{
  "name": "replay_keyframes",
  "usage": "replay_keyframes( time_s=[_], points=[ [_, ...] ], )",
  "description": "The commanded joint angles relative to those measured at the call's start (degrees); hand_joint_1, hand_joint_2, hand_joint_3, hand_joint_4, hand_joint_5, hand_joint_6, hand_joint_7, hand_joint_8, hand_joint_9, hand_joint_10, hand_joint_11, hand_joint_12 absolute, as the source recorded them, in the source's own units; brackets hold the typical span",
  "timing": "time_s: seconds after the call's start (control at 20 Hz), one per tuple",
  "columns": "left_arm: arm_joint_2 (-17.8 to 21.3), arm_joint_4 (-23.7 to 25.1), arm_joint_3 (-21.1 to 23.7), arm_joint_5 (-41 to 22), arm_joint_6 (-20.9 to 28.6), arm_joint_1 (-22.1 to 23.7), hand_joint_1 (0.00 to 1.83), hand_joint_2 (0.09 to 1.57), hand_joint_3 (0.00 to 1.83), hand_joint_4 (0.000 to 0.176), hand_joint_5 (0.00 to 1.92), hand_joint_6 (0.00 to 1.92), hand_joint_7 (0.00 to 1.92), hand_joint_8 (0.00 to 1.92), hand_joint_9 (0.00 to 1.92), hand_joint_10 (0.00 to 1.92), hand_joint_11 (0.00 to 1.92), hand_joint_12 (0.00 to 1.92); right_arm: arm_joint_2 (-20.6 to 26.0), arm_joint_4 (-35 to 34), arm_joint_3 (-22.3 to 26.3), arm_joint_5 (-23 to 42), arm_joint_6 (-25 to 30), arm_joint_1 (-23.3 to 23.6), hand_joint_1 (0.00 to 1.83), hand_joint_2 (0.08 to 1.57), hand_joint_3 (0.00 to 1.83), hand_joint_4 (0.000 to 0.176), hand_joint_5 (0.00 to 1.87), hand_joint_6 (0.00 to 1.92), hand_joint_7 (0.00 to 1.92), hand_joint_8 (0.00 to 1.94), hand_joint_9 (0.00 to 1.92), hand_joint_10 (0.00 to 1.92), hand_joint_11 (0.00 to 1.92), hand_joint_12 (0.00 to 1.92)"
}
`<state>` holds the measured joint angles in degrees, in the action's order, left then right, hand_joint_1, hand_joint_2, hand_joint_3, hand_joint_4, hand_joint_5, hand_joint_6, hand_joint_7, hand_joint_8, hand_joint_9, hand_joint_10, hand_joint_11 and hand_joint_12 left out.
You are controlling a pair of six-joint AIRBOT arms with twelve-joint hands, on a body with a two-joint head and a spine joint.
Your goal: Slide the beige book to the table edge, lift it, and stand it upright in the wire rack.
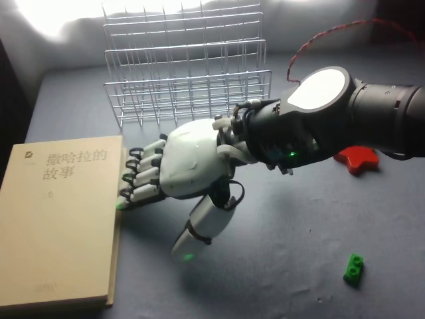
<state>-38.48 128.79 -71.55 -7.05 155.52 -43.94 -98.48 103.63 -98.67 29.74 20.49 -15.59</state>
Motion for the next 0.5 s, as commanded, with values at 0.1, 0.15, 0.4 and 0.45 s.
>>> replay_keyframes(
  time_s=[0.1,0.15,0.4,0.45],
  points=[
    [-0.1,-0.7,0.0,3.7,0.3,0.0,0.00,1.10,0.00,0.000,0.00,0.00,0.00,0.00,0.00,0.00,0.00,0.00,-0.4,-2.8,0.0,0.2,1.1,0.9,0.00,1.09,0.00,0.000,0.01,0.00,0.00,0.00,0.00,0.00,0.00,0.00],
    [-0.3,-0.8,0.0,3.7,0.3,0.1,0.00,1.10,0.00,0.000,0.00,0.00,0.00,0.00,0.00,0.00,0.00,0.00,-0.5,-2.8,0.0,0.2,1.1,1.0,0.00,1.09,0.00,0.000,0.00,0.00,0.00,0.00,0.00,0.00,0.00,0.00],
    [-0.2,-1.3,-0.2,3.6,0.3,0.1,0.00,1.10,0.00,0.000,0.00,0.00,0.00,0.00,0.00,0.00,0.00,0.00,-1.0,-2.8,0.0,0.2,1.5,1.1,0.00,1.09,0.00,0.000,0.02,0.01,0.00,0.00,0.00,0.00,0.00,0.00],
    [-0.1,-1.3,-0.2,3.5,0.3,0.1,0.00,1.10,0.00,0.000,0.00,0.00,0.00,0.00,0.00,0.00,0.00,0.00,-1.1,-2.8,0.0,0.2,1.8,1.2,0.00,1.09,0.00,0.000,0.02,0.01,0.00,0.00,0.00,0.00,0.00,0.00]
  ],
)
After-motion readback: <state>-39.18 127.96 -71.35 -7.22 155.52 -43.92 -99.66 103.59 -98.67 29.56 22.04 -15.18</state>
